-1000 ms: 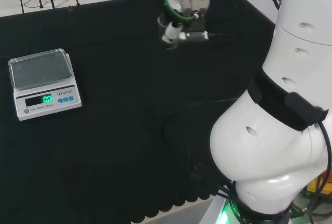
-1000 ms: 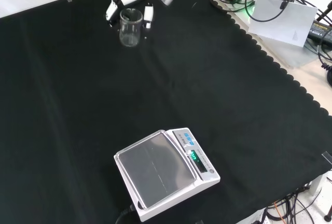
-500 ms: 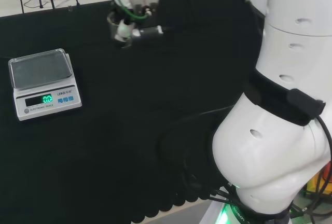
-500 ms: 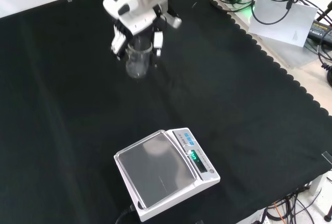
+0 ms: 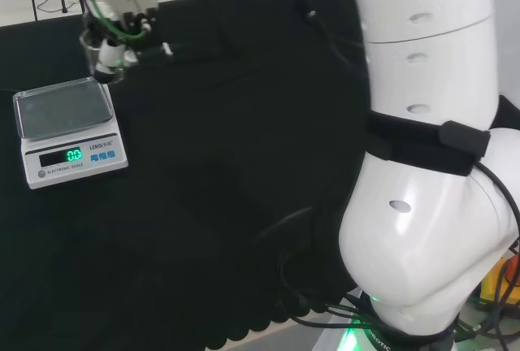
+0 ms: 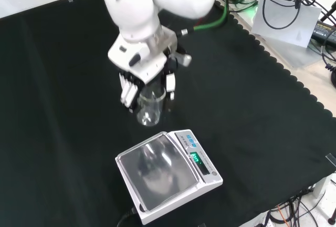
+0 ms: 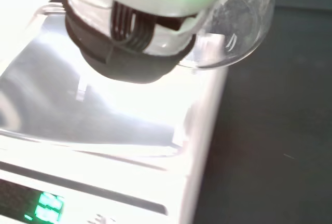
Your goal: Put the beaker on the electronic balance.
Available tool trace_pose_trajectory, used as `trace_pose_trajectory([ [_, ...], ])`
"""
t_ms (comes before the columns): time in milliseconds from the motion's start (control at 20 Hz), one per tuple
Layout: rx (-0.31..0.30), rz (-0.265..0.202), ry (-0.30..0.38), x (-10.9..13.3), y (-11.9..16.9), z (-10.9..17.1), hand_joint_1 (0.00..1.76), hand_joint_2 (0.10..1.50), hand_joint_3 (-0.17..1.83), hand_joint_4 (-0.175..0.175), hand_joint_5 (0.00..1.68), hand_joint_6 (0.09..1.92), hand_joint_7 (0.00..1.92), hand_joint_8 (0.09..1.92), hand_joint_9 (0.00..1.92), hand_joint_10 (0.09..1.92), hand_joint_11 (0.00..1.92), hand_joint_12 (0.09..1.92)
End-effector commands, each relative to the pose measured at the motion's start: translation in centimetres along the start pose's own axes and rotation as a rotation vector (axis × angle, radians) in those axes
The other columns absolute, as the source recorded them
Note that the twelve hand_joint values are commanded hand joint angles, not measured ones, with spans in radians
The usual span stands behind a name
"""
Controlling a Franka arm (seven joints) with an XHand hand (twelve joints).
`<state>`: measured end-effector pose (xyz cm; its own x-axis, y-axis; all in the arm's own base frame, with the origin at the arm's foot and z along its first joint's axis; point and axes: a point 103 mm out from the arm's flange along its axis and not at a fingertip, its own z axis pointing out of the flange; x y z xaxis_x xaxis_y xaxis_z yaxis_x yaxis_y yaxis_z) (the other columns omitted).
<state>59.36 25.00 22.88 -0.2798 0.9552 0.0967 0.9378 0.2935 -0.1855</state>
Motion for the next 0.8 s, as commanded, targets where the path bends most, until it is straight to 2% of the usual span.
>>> trace_pose_trajectory([
  [50, 0.116, -0.134, -0.02, 10.2, 3.8, 5.2, 1.21, 0.77, 0.86, -0.018, 0.87, 1.33, 0.93, 1.48, 1.15, 1.2, 1.26, 0.93],
  [300, 0.132, -0.136, -0.025, 10.5, 4.9, 6.4, 1.21, 0.77, 0.86, -0.018, 0.87, 1.33, 0.93, 1.48, 1.16, 1.2, 1.26, 0.93],
  [800, 0.153, -0.107, -0.022, 8.8, 4.8, 8.0, 1.21, 0.76, 0.86, -0.019, 0.87, 1.33, 0.93, 1.48, 1.16, 1.2, 1.26, 0.93],
])
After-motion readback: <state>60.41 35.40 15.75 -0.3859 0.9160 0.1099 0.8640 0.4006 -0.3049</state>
